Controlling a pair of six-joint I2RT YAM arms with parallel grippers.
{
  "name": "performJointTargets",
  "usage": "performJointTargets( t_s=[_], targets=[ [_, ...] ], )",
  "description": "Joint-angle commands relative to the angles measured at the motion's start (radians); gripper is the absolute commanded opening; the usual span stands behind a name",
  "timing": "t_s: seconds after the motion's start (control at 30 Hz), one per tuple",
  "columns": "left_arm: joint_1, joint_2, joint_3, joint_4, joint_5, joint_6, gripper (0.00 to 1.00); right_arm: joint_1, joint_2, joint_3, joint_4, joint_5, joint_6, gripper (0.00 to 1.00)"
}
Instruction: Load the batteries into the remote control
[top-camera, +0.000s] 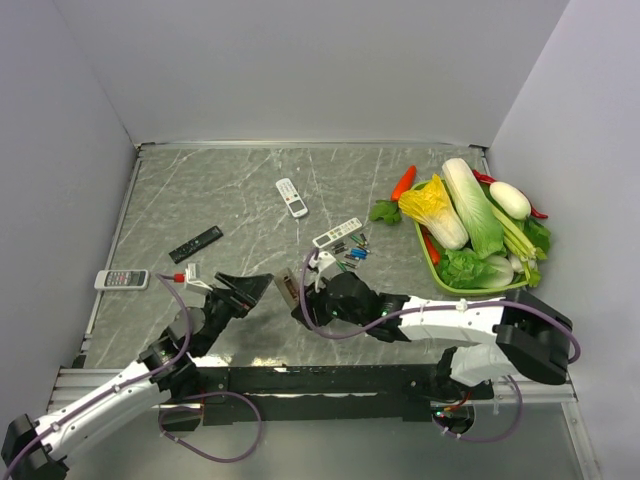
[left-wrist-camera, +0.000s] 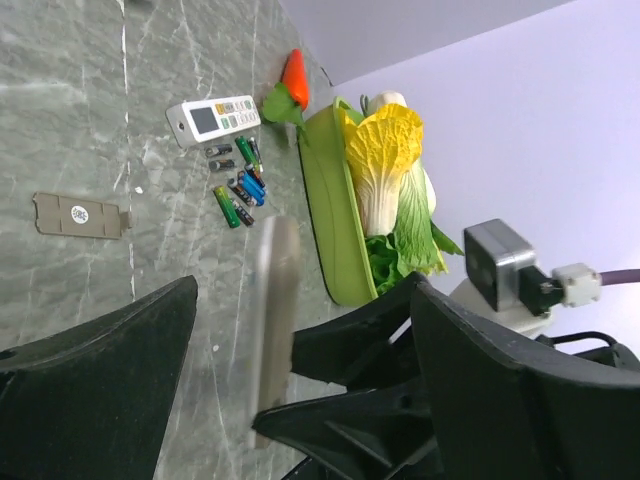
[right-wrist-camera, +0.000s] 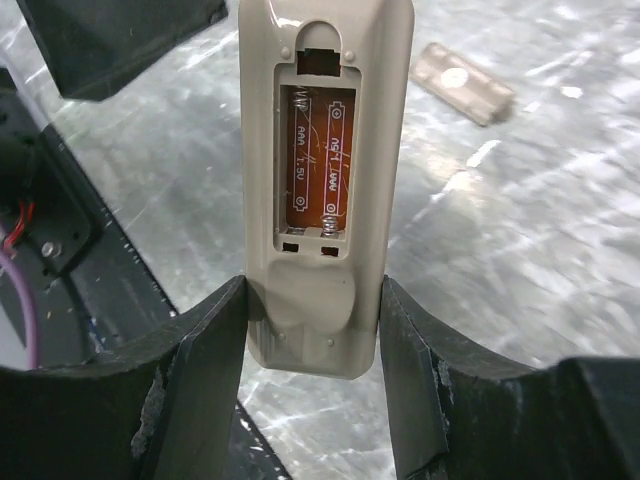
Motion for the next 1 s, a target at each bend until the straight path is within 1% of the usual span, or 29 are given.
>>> performJointTargets(
  t_s=[0.0,0.03,0.1,0.13,0.23,0.3,0.37,0.47,0.57,0.7,0.8,0.87,0.97],
  targets=[
    [0.003,0.036,-0.121,0.092,0.035,0.051,0.91,0.005,-0.087,-0.019,0.165,0.067,0.006,0.00],
    [0.003,0.049,-0.127,0.148,0.061,0.058,0.92,0.005,-0.089,-0.021,0.172,0.071,0.006,0.00],
    [0.003,0.085,-0.124,0.181,0.078,0.081,0.92,0.007,-0.089,-0.018,0.173,0.084,0.013,0.00],
    [0.003,0.098,-0.118,0.222,0.100,0.090,0.92,0.005,-0.092,-0.018,0.175,0.088,0.015,0.00],
    [0.003,0.148,-0.133,0.328,0.144,0.116,0.93,0.007,-0.098,-0.039,0.245,0.044,-0.002,0.00],
    [0.003,0.182,-0.144,0.411,0.145,0.104,0.92,0.008,-0.092,-0.053,0.300,-0.002,-0.014,0.00],
    [0.003,0.195,-0.161,0.489,0.151,0.096,0.91,0.008,-0.086,-0.058,0.311,-0.022,-0.023,0.00],
    [0.003,0.185,-0.182,0.554,0.151,0.120,0.90,0.008,-0.077,-0.081,0.360,-0.085,-0.048,0.00],
    [0.014,0.136,-0.176,0.531,0.160,0.173,0.91,0.010,-0.080,-0.096,0.386,-0.154,-0.097,0.00],
    [0.055,0.045,-0.200,0.529,0.237,0.208,0.90,0.010,-0.123,-0.107,0.396,-0.205,-0.137,0.00],
    [0.083,0.020,-0.205,0.497,0.260,0.213,0.89,0.010,-0.150,-0.099,0.351,-0.171,-0.155,0.00],
    [0.087,0.021,-0.199,0.461,0.257,0.219,0.89,0.010,-0.169,-0.099,0.321,-0.093,-0.145,0.00],
    [0.087,0.056,-0.208,0.502,0.292,0.223,0.90,0.010,-0.207,-0.102,0.281,0.014,-0.129,0.00]
  ],
)
